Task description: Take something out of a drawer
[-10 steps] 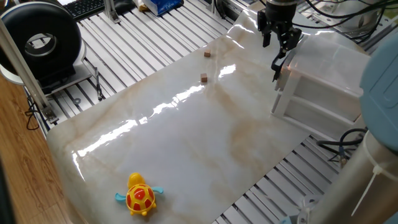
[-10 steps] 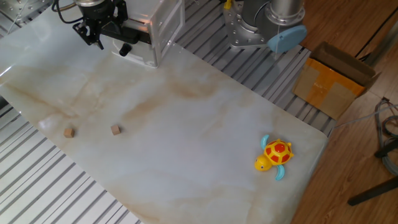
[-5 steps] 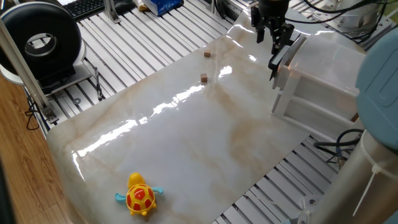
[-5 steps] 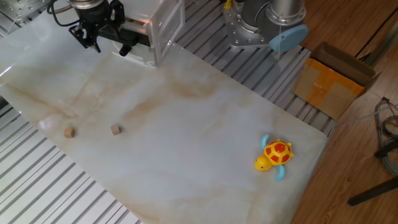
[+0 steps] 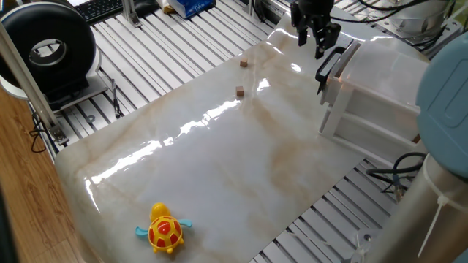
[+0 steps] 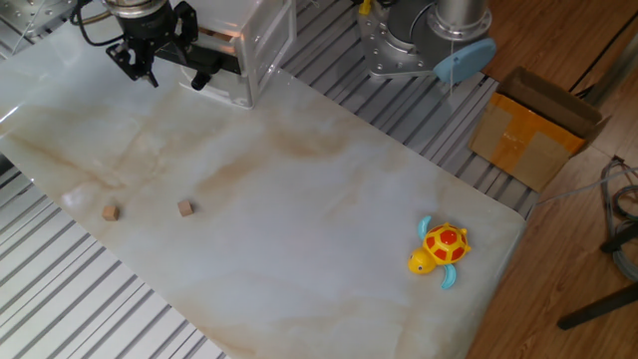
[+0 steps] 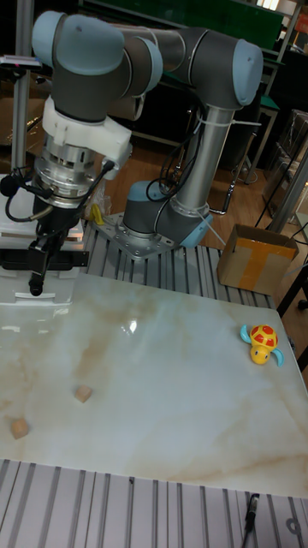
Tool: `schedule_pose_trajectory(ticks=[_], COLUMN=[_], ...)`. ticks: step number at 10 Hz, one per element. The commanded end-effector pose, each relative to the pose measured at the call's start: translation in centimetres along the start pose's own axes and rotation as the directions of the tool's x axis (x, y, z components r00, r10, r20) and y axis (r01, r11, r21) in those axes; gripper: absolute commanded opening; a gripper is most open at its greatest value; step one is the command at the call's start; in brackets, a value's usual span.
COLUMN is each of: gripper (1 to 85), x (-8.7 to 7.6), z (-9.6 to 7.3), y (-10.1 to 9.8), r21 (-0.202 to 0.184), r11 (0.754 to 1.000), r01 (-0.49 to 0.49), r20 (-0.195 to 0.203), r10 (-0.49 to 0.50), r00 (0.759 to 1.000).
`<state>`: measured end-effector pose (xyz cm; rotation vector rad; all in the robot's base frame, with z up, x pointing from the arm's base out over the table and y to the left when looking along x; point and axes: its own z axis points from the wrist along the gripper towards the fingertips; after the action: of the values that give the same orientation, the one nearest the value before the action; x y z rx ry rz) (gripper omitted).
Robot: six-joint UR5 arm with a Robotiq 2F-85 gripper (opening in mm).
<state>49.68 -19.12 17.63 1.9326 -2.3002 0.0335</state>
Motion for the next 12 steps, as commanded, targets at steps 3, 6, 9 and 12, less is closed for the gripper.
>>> schedule_pose_trajectory(ticks=[3, 6, 9, 12], gripper=[63.7, 72.3, 72.3, 72.3], x=[1.1, 1.3, 1.1, 0.4], z=[-1.1, -1.2, -0.2, 0.7], y=[2.7, 3.7, 3.6, 4.2], r21=[-0.057, -0.078, -0.070, -0.088], r11=[0.997, 0.996, 0.997, 0.996], r01=[-0.054, -0.045, -0.026, -0.029], r20=[0.019, 0.029, 0.040, 0.065], r10=[0.055, 0.047, 0.028, 0.035], r00=[0.998, 0.998, 0.999, 0.997])
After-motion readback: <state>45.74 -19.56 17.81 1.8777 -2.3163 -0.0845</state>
